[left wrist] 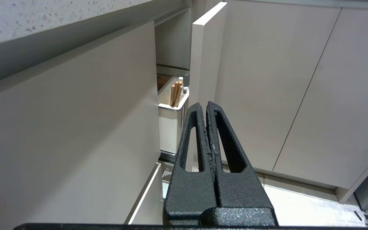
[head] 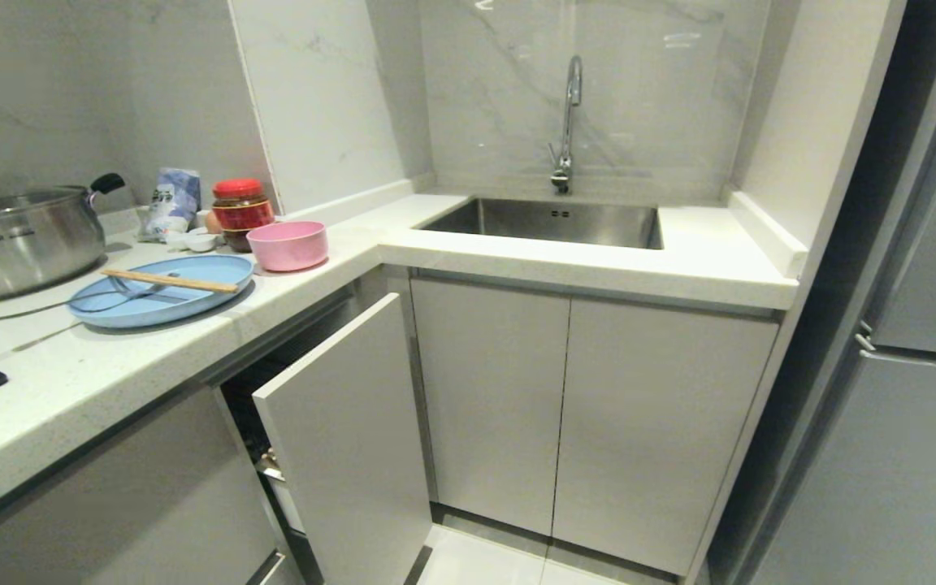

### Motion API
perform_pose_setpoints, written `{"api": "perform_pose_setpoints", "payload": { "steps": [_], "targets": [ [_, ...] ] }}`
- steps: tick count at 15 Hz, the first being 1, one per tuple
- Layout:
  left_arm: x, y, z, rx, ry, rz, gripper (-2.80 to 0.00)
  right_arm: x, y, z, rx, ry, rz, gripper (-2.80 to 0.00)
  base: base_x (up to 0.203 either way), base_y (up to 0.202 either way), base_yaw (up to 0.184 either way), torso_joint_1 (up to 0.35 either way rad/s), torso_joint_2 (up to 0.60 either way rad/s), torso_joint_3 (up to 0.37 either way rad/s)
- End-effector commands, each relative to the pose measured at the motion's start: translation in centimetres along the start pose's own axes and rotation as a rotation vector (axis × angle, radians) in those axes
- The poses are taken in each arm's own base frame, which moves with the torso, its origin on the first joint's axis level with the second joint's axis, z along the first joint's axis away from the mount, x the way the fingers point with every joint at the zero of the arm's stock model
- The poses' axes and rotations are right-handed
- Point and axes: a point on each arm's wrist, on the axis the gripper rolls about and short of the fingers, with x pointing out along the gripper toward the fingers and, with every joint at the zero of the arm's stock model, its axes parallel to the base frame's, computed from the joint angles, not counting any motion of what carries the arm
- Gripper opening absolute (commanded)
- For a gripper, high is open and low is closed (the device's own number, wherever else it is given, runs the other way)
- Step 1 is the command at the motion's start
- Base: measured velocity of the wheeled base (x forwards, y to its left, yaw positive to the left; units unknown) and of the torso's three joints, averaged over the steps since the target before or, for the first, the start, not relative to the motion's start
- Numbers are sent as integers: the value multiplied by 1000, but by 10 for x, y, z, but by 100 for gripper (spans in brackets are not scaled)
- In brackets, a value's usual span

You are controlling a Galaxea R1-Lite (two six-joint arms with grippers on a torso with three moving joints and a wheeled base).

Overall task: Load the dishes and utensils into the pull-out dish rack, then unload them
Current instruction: Open the cupboard

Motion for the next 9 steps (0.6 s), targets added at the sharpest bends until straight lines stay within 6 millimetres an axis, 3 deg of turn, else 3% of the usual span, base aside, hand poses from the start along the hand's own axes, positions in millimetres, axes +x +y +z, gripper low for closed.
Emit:
{"api": "perform_pose_setpoints", "payload": {
  "steps": [1,4,7,9],
  "targets": [
    [0,0,-1,1,4,2,-280,1,0,-7,0,24,0,-280,0,0,0,0,0,0],
    [-14,0,38,6,-110,17,-280,1,0,-7,0,24,0,-280,0,0,0,0,0,0],
    [-36,0,97,70,-196,30,-280,1,0,-7,0,24,0,-280,0,0,0,0,0,0],
    [-37,0,146,122,-205,58,-280,1,0,-7,0,24,0,-280,0,0,0,0,0,0]
  ]
}}
